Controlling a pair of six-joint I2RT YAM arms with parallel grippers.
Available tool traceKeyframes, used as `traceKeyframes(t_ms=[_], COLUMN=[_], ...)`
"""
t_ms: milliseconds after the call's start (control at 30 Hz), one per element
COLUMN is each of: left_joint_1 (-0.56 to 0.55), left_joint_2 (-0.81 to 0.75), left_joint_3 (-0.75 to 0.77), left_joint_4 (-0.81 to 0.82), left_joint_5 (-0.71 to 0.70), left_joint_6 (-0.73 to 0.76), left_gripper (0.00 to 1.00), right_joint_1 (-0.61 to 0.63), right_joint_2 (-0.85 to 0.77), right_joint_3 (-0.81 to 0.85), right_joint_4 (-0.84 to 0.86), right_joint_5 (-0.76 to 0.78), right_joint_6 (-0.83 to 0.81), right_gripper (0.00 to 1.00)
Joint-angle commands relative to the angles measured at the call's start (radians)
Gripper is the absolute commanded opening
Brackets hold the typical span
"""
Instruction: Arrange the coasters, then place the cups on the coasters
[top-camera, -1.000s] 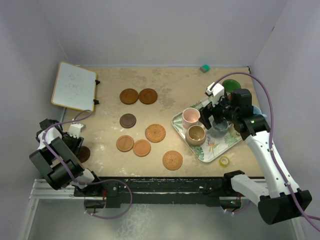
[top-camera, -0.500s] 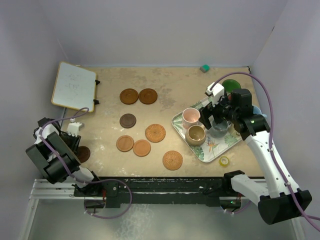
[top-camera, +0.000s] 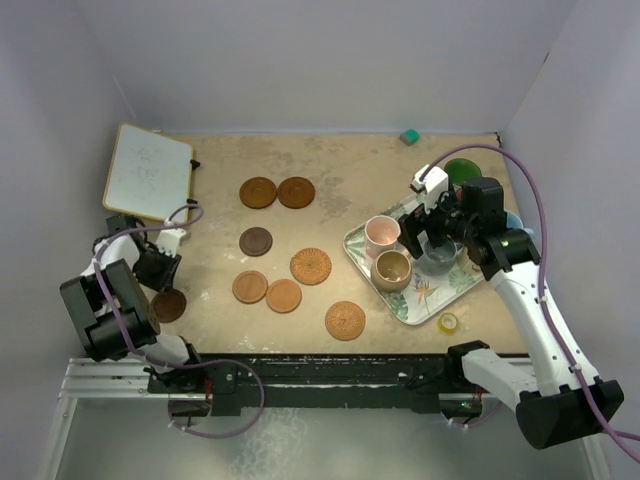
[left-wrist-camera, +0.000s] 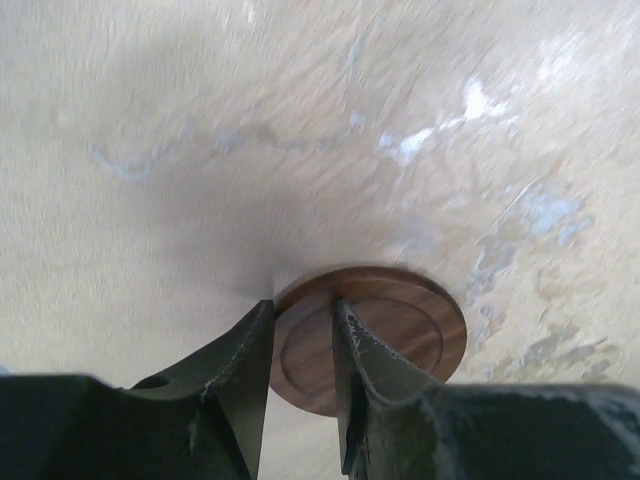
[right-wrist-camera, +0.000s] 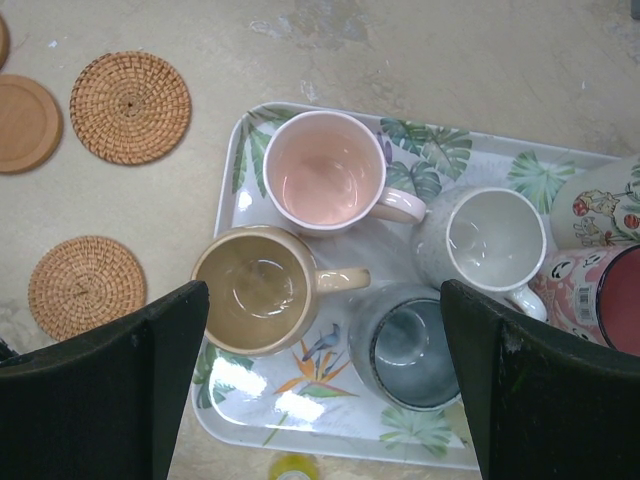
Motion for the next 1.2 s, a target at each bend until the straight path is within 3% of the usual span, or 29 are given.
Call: traceKeyframes(t_ms=[0,533,1167], left_joint_1=[-0.089,-0.299,-0.521], left_joint_2=[0.061,0.117,0.278], left_joint_3=[-0.006,0.033,0.241], left_joint_4=[0.133,0.214,0.254], left_joint_5=[0.097,0.053,-0.003], left_joint_6=[-0.083,-0.157,-0.239], left_gripper=[0.26,0.22,0.22], right_joint_1=[-0.004,-0.006,-0.006], right_joint_2=[-0.004,-0.001,0.009], right_joint_3=[-0.008,-0.009,-0.011], right_joint_4=[0.032,0.034,0.034], right_joint_5=[0.015,0.024,0.043], right_joint_6=[-0.014,-0.018,-0.021], right_gripper=[1.00,1.00,1.00])
